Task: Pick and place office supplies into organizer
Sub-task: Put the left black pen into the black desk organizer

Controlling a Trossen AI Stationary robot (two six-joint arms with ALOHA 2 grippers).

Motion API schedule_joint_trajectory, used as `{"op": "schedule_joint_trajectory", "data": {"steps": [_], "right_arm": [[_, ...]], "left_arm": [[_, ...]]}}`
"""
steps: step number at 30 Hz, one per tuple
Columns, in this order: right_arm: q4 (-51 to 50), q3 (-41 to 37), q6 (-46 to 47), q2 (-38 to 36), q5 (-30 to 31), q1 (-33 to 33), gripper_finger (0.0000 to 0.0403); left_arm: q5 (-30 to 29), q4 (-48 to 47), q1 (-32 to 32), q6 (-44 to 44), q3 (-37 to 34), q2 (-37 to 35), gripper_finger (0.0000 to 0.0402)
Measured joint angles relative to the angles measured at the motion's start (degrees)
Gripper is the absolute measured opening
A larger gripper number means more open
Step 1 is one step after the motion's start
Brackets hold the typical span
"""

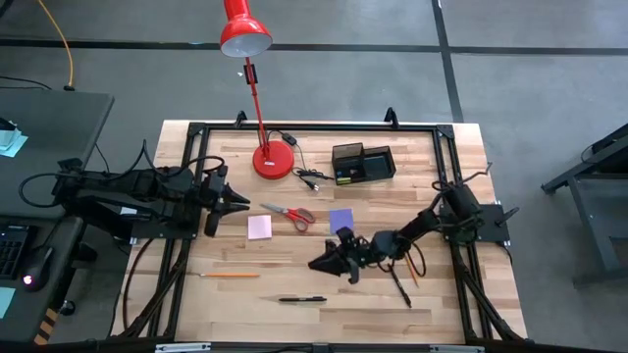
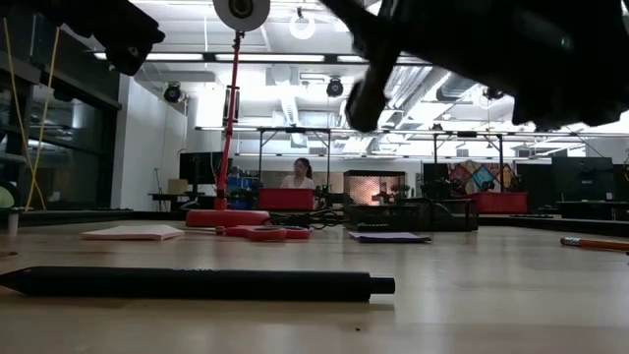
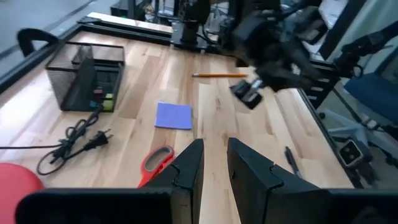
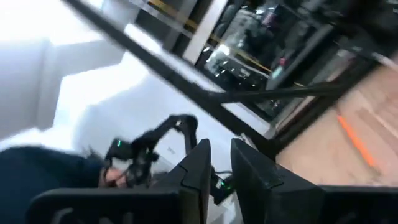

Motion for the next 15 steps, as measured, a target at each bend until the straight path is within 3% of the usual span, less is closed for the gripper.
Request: {"op": "schedule_joint_trajectory", "data": {"steps": [4, 9, 12, 15], "right_arm": [[-6.73, 0.72, -14.45, -1.39, -5.56, 1.57, 0.0058], [-20.80, 0.73, -19.87, -1.43, -11.92, 2.68, 0.0081], [-23.36, 0.72, -26.31, -1.43, -11.66, 3.65, 0.0091], [-24.00, 0.72, -36.00, -1.43, -6.25, 4.87, 0.0094]], "left_arm": [[-5.06, -0.23, 0.00, -1.30, 0.00, 0.02, 0.0063], [-12.43, -0.22, 0.02, -6.68, 0.00, 0.02, 0.0062], [-13.12, -0.22, 0.02, -7.20, 0.00, 0.04, 0.0062], [-13.98, -0.22, 0.00, -8.09, 0.00, 0.44, 0.0062]]}}
